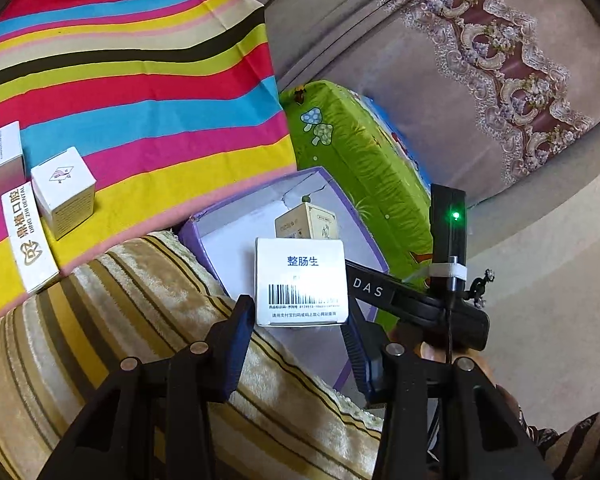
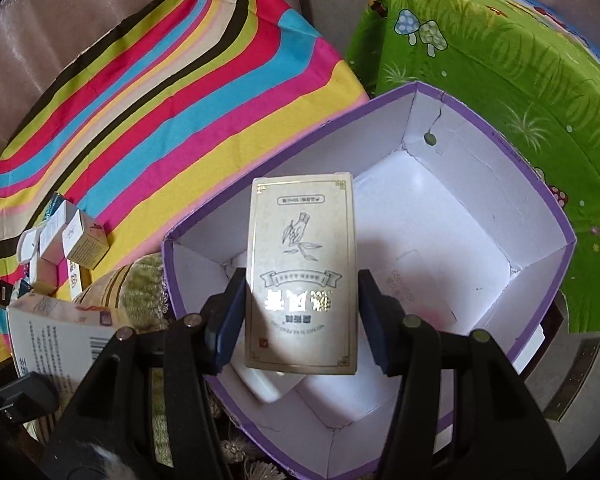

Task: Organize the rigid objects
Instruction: 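Carry both held boxes over the purple-rimmed storage box, then open both tools to drop the boxes into the storage box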

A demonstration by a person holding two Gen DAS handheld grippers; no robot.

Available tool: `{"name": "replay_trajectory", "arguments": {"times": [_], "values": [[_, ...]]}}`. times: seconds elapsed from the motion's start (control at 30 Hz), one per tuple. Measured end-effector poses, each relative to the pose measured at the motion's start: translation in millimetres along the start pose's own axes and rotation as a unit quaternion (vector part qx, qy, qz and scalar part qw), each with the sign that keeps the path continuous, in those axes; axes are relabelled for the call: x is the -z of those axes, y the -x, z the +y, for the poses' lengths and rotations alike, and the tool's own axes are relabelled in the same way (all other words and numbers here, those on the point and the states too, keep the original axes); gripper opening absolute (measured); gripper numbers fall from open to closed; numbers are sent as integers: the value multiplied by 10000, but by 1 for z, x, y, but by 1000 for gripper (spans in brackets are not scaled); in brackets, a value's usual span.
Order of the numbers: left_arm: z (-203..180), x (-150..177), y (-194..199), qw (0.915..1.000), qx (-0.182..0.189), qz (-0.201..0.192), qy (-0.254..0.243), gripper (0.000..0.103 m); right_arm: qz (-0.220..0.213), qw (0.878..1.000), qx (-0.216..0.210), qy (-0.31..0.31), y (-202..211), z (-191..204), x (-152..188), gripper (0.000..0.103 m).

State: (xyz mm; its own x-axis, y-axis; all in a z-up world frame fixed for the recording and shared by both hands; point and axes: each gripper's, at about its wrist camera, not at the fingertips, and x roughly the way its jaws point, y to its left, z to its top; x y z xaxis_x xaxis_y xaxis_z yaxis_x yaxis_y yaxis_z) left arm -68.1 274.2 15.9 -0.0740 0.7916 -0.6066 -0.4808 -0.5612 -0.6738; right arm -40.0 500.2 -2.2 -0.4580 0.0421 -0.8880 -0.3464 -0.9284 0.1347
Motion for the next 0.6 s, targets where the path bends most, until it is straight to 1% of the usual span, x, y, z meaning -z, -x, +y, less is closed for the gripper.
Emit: {"name": "replay_trajectory", "arguments": {"times": [0.07, 0.13, 0.17, 0.23, 0.3, 0.33, 0.37, 0.47, 0.6], "values": [[0, -1, -4, 10000, 23, 52, 8, 50, 36, 10000, 39, -18, -3, -1, -1, 58], [1, -2, -6, 10000, 62, 63, 46, 69, 61, 9999, 80, -20, -5, -1, -2, 58], [1, -2, -6, 9999, 110, 30, 50, 71, 72, 9999, 94, -13, -5, 0, -2, 58], [2, -2, -3, 9996, 260, -34, 61, 82, 113, 9998, 135, -6, -6, 1, -2, 58], [2, -2, -1, 9993, 362, -105, 65, 84, 175, 9997, 159, -15, -8, 2, -1, 62], [2, -2, 0, 9990, 416, -115, 70, 85, 202, 9997, 170, -18, -10, 2, -1, 70], [4, -2, 1, 9987, 487, -133, 83, 85, 204, 9996, 186, -23, -10, 2, -1, 75], [4, -2, 5, 9979, 596, -226, 89, 85, 140, 9996, 252, -26, -8, 2, -1, 76], [3, -2, 14, 9982, 456, -393, 32, 85, 29, 9996, 256, 122, -3, 11, -2, 77]]}}
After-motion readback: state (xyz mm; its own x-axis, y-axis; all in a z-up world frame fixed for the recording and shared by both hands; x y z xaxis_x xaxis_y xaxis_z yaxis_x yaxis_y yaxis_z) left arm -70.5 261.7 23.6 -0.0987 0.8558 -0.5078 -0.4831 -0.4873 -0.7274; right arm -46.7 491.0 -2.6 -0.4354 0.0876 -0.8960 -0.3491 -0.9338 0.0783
